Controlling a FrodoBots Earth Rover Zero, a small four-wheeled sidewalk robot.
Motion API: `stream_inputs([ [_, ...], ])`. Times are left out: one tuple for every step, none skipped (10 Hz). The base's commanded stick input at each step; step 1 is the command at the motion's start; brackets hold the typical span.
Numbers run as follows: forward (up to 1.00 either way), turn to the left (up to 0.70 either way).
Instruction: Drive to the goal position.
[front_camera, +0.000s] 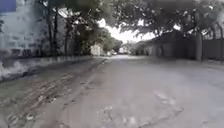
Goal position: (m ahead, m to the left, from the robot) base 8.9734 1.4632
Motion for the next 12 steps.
stream_inputs([
  [1.00, -0.40],
  [1.00, -0.40],
  [1.00, -0.40],
  [1.00, -0.40],
  [1.00, -0.40],
  [1.00, -0.40],
  [1.00, -0.14],
  [1.00, 0.00],
  [1.00, 0.00],
  [1.00, 0.00],
  [1.00, 0.00],
  [1.00, 0.00],
])
